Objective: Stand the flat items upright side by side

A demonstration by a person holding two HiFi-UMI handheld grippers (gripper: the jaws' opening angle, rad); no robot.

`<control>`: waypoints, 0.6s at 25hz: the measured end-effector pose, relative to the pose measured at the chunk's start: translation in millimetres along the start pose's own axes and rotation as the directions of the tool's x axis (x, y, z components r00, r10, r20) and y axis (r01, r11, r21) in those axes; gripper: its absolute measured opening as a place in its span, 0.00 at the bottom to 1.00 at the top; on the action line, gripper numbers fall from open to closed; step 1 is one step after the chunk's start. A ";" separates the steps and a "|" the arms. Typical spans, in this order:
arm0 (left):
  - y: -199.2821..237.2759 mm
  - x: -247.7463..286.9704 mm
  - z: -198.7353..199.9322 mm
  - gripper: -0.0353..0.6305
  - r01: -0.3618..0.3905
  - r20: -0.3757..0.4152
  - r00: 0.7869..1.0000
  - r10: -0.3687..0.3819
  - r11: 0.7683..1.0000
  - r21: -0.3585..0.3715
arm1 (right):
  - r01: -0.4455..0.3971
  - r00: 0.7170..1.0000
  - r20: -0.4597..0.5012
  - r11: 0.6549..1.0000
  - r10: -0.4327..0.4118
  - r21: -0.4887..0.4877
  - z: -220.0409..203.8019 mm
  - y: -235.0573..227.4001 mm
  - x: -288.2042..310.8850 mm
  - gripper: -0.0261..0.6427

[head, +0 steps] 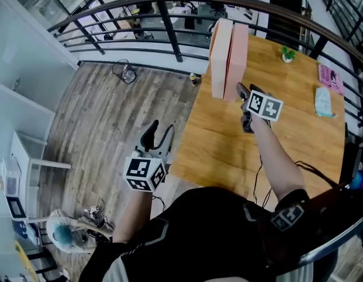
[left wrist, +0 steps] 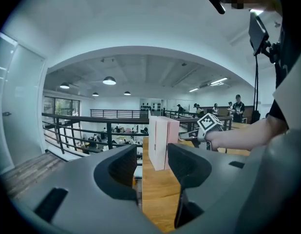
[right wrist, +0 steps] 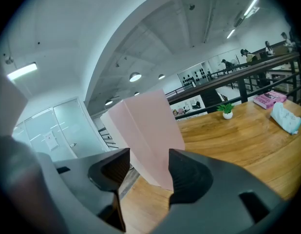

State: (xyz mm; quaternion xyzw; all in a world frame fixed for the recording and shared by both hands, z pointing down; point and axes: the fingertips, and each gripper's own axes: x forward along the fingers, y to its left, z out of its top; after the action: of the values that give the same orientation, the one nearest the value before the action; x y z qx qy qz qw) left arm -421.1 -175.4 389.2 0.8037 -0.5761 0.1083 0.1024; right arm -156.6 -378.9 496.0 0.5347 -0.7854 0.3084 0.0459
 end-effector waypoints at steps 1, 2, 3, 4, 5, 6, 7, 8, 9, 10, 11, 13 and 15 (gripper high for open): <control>-5.2 3.3 5.4 0.38 0.009 0.006 1.000 -0.009 1.000 0.007 | -0.014 1.000 0.007 1.000 0.014 -0.004 1.2 -2.1 -12.0 0.42; -10.0 5.9 11.1 0.38 0.016 0.017 1.000 -0.016 1.000 -0.005 | -0.034 0.999 0.011 0.999 0.035 -0.022 2.4 -2.8 -25.5 0.42; -14.4 7.9 17.6 0.38 0.023 0.030 0.999 -0.022 0.999 -0.025 | -0.063 0.998 0.013 0.996 0.064 -0.056 3.9 -1.7 -39.6 0.42; -19.0 10.2 24.6 0.38 0.029 0.045 0.999 -0.028 0.999 -0.038 | -0.095 0.995 0.012 0.991 0.097 -0.097 6.1 0.2 -53.2 0.41; -24.6 14.0 31.5 0.38 0.038 0.057 0.998 -0.036 0.999 -0.034 | -0.125 0.992 0.012 0.983 0.128 -0.133 9.6 0.9 -66.0 0.40; -32.0 19.6 37.0 0.38 0.048 0.064 0.997 -0.046 0.999 -0.016 | -0.148 0.988 0.015 0.976 0.152 -0.157 14.4 -0.7 -78.1 0.40; -41.4 26.2 40.1 0.38 0.059 0.064 0.996 -0.059 0.998 0.008 | -0.166 0.985 0.020 0.972 0.171 -0.166 19.4 -4.5 -90.7 0.40; -52.5 32.8 40.9 0.38 0.070 0.059 0.996 -0.072 0.997 0.029 | -0.177 0.983 0.029 0.970 0.184 -0.165 23.6 -10.3 -104.3 0.40; -64.1 38.9 40.9 0.38 0.078 0.059 0.995 -0.080 0.996 0.039 | -0.181 0.981 0.039 0.970 0.189 -0.161 27.1 -17.8 -119.4 0.40; -75.6 44.4 42.1 0.38 0.078 0.069 0.994 -0.081 0.996 0.041 | -0.181 0.980 0.052 0.971 0.191 -0.157 30.7 -26.4 -135.8 0.39; -86.8 49.5 45.3 0.36 0.074 0.089 0.993 -0.077 0.996 0.040 | -0.178 0.980 0.065 0.971 0.190 -0.156 35.0 -35.2 -153.2 0.37; -109.0 61.2 54.0 0.36 0.079 0.124 0.989 -0.084 0.996 0.045 | -0.173 0.977 0.097 0.972 0.189 -0.158 46.4 -51.2 -188.3 0.34; -130.8 74.1 60.3 0.35 0.119 0.121 0.985 -0.122 0.992 0.034 | -0.174 0.973 0.124 0.971 0.195 -0.162 59.3 -62.4 -217.9 0.29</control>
State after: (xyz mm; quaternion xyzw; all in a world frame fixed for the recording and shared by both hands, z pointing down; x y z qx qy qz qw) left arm -270.5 -218.5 348.1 0.8436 -0.5301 0.0599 0.0623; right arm 5.2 -248.6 387.7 0.4745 -0.8540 0.2134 0.0020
